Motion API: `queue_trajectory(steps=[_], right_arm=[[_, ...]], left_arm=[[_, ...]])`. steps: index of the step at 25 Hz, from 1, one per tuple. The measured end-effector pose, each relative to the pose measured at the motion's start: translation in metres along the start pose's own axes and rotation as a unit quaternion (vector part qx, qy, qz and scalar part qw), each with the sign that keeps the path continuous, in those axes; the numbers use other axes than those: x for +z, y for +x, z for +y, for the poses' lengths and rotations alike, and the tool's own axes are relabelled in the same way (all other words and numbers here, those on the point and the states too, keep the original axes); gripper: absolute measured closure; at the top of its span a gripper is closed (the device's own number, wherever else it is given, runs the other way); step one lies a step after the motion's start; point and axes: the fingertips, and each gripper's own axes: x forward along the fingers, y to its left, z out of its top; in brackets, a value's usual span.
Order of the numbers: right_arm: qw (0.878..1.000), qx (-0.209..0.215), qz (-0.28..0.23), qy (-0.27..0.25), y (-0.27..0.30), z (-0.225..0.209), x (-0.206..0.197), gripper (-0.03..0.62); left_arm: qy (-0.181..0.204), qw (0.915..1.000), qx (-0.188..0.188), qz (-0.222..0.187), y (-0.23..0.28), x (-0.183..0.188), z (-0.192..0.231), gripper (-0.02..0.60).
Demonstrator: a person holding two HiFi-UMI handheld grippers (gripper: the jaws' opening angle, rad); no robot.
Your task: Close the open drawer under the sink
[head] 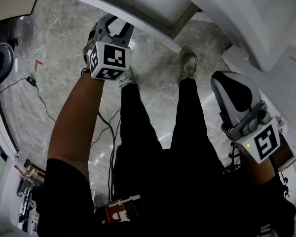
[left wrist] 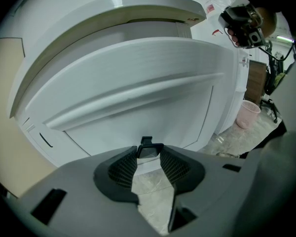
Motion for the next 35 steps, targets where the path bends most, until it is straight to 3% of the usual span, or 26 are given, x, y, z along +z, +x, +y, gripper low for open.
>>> queue_trajectory(steps=[35], right_arm=[[0.999,-0.048,-0.018,0.001,-0.023,-0.021,-0.006,0.591]], left_arm=[[0.016,0.9998,0.005,0.012,0.013,0.000,0.009,0.436]])
